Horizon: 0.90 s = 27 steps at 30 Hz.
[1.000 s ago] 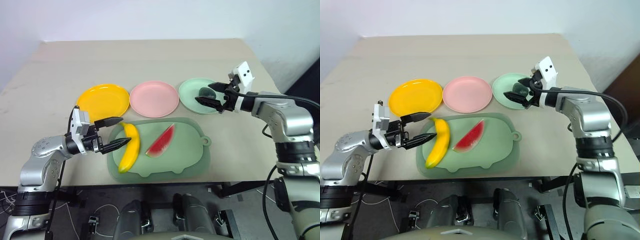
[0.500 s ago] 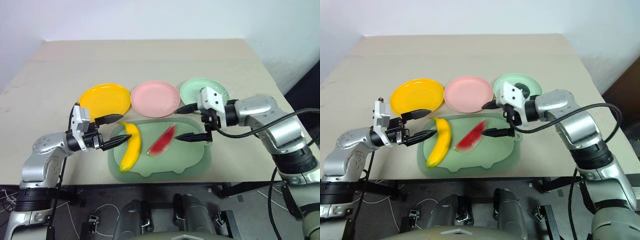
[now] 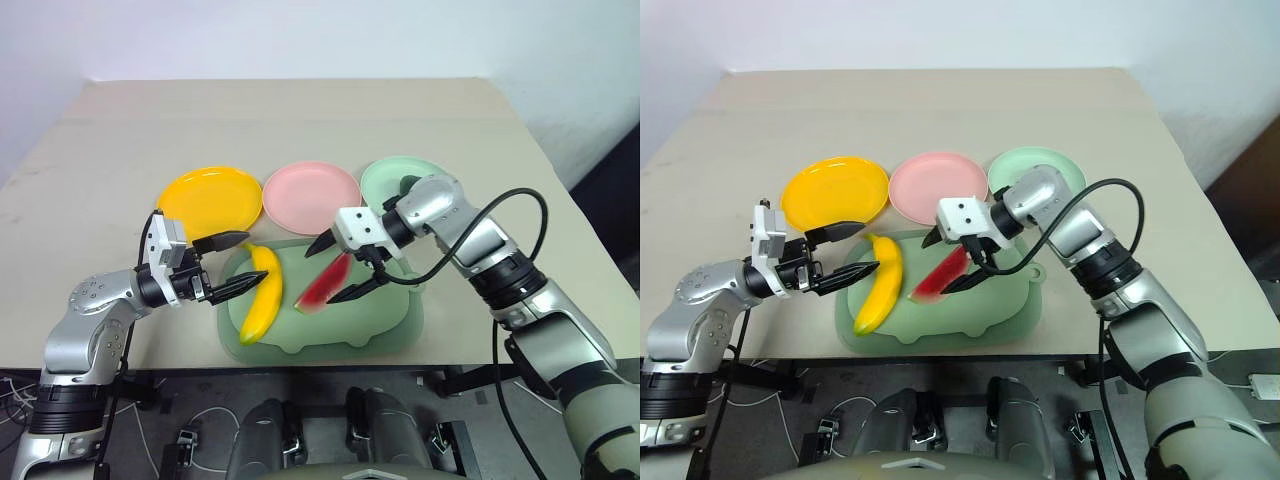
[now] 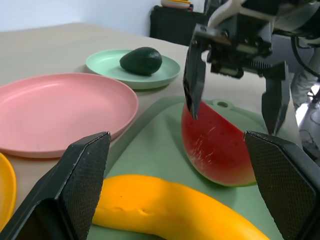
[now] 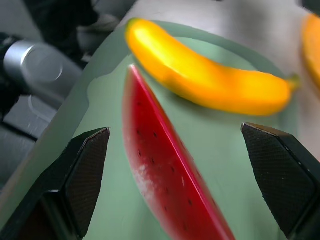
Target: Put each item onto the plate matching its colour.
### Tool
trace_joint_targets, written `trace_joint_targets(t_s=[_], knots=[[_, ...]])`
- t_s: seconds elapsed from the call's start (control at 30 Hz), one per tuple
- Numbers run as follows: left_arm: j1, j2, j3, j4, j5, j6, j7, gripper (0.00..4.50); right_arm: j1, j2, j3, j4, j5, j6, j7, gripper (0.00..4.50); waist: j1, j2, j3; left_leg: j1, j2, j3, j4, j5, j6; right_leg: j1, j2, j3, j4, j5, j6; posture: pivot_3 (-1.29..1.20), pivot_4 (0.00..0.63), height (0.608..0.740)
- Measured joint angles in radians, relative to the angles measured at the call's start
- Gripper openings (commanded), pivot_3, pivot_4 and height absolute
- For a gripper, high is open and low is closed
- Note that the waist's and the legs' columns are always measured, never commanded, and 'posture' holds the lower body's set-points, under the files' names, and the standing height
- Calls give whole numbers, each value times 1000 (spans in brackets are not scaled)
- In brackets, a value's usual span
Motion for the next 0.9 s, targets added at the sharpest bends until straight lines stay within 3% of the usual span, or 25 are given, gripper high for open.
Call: trace_joint_targets(t_s=[0.27,0.5,0.6,0.8,0.9], knots=[[20,0,8,2,0,-13,-10,4500,-41,91,41,217,-131,-242,13,4484,-2,0,0,0,0,0,0,0,0,0,0,0,1,0,0,0,150,696],[41,1,16,-4,-5,-10,-10,4500,-70,108,41,309,-187,-356,18,4484,-2,0,0,0,0,0,0,0,0,0,0,0,1,0,0,0,150,696],[40,14,17,-20,-15,1,-7,4500,-70,108,41,316,-190,-371,31,3919,-2,0,0,0,0,0,0,0,0,0,0,0,1,0,0,0,150,696],[8,20,14,-60,-22,51,29,4500,-70,104,27,299,-188,-379,45,1919,-2,0,0,0,0,0,0,0,0,0,0,0,1,0,0,0,150,696],[-25,20,7,-91,-35,88,56,4500,-70,105,13,272,-185,-383,54,1263,-2,0,0,2,0,0,0,0,0,1,0,0,1,0,0,0,150,696]])
